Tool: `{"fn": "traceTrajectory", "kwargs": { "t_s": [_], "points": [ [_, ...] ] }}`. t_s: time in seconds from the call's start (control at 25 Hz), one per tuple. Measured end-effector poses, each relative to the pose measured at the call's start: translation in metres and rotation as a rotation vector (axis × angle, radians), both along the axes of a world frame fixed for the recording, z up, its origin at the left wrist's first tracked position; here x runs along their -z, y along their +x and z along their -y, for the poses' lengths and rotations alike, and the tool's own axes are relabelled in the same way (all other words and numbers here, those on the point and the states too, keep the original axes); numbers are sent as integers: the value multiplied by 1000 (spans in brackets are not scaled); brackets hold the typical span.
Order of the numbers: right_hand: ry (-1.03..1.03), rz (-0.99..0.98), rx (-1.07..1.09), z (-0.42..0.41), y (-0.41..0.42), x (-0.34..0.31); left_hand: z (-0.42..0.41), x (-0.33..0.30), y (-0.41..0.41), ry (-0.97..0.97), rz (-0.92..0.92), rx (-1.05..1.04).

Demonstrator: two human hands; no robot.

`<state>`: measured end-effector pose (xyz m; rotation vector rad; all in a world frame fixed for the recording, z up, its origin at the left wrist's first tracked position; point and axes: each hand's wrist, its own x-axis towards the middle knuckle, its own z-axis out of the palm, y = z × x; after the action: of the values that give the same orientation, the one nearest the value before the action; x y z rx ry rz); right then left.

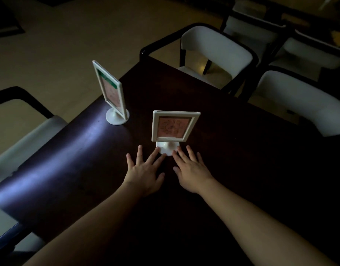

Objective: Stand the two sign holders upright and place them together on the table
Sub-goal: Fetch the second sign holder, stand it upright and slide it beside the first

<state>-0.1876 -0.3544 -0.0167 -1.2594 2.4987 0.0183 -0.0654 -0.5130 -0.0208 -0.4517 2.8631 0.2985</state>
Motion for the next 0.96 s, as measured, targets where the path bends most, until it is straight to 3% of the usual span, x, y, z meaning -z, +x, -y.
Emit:
{"fn": "traceTrajectory", "kwargs": {
  "t_s": [0.52,0.96],
  "points": [
    [-30,-1,-22,74,-7,1,67,5,-3,-3,-38,-62],
    [83,-22,28,107,-7,-13,98,4,-12,36,-25,-25]
  ]
}}
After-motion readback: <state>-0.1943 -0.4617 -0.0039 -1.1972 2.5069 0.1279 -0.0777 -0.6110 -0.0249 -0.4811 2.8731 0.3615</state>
